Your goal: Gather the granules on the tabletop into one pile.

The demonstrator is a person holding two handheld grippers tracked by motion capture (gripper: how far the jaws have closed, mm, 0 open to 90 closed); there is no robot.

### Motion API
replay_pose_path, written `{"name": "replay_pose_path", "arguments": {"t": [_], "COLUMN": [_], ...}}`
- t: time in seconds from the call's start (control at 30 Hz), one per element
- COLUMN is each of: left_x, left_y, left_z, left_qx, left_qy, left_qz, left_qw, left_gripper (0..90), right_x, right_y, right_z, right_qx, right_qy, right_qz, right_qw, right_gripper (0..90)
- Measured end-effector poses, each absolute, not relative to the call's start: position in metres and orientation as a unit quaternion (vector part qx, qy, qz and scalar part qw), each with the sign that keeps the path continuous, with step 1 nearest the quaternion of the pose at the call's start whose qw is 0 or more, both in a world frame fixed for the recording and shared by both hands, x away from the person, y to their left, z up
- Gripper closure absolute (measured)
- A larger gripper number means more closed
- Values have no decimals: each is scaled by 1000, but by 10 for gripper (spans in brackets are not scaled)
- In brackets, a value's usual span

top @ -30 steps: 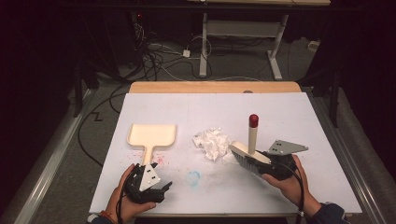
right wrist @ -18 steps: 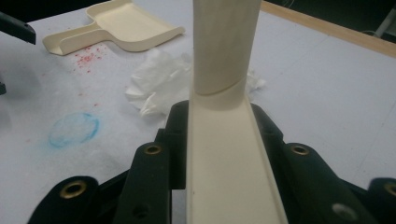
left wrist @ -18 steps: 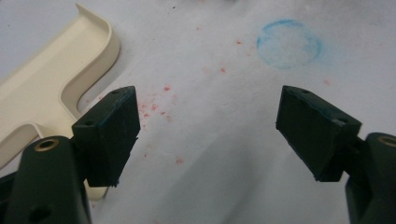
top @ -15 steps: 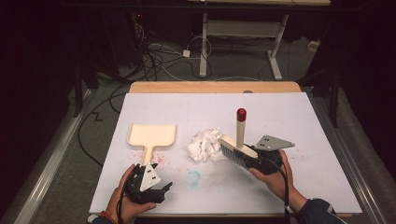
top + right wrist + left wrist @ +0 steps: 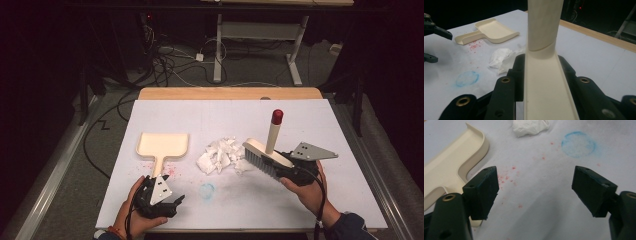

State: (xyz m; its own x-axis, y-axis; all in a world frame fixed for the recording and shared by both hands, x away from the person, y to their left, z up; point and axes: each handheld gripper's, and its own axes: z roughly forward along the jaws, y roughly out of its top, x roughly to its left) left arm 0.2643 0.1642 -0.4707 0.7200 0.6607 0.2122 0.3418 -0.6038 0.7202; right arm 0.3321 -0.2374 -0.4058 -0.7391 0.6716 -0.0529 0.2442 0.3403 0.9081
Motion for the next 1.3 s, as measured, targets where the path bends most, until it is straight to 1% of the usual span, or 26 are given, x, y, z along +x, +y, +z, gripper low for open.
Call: {"name": "replay_pose_path", "arguments": {"t": [0.13,0.27,0.37,0.67,0.73,0.83,0.9,0.93,1.07,1.13,1.2,1.27,1.3], "left_x": [266,266,266,266,266,266,266,266,266,266,266,265,265], "left_y": [164,164,165,165,166,166,166,166,166,166,166,165,165], "left_z": [-472,-472,-472,-473,-473,-473,-473,-473,-472,-472,-473,-473,-473], "left_qx": [864,864,864,864,865,865,864,865,864,864,865,865,865], "left_qy": [291,291,292,297,297,297,297,297,293,293,293,297,297], "left_qz": [235,234,233,225,225,225,225,225,230,230,230,225,225], "left_qw": [336,336,337,338,337,337,338,337,338,338,338,338,338], "left_gripper": [208,209,209,208,209,208,208,209,208,209,209,209,209], "right_x": [337,342,348,369,372,373,373,374,375,374,374,371,369], "right_y": [-222,-207,-201,-174,-173,-171,-171,-172,-175,-179,-185,-193,-197], "right_z": [-408,-408,-404,-393,-389,-383,-381,-381,-389,-394,-397,-401,-402], "right_qx": [272,252,250,246,245,246,245,247,251,257,254,259,259], "right_qy": [790,790,781,782,779,779,778,777,786,788,792,794,794], "right_qz": [507,511,525,513,518,517,513,518,510,503,502,496,498], "right_qw": [213,228,229,256,255,256,267,258,243,243,235,240,235], "right_gripper": [677,677,677,673,664,674,675,677,678,678,678,678,678]}}
